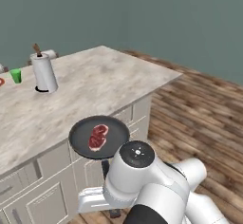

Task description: Pick up the pan with the steak in it and place it on the dining table. Then place the steak on the plate.

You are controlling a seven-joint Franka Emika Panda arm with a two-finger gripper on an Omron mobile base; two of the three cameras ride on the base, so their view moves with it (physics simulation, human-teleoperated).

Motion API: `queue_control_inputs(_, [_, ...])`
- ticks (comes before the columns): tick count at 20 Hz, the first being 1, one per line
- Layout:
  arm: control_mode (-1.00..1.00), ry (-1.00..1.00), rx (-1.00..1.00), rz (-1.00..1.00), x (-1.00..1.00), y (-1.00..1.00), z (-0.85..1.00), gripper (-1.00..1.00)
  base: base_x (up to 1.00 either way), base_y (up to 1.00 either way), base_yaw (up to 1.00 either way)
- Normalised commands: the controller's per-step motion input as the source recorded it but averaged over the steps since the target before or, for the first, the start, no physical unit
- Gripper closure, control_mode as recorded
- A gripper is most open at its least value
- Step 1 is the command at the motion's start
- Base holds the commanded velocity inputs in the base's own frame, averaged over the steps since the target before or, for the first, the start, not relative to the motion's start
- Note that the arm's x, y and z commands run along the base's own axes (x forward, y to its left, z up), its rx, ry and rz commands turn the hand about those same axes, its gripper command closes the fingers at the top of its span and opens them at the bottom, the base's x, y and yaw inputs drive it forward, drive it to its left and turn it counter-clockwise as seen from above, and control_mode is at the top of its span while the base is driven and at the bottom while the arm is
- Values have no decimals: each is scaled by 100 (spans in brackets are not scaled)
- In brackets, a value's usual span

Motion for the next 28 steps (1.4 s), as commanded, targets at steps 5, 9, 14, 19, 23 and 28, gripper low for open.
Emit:
queue_control_inputs(5, [100,0,0,0,0,0,0,100,-27,-3,42])
queue_control_inputs(9, [100,0,0,0,0,0,0,100,-27,-3,42])
queue_control_inputs(14, [100,0,0,0,0,0,0,100,-27,-3,42])
queue_control_inputs(19, [100,0,0,0,0,0,0,100,-28,-9,42])
queue_control_inputs(23, [100,0,0,0,0,0,0,100,-22,-15,34])
queue_control_inputs(28, [100,0,0,0,0,0,0,100,-13,3,5])
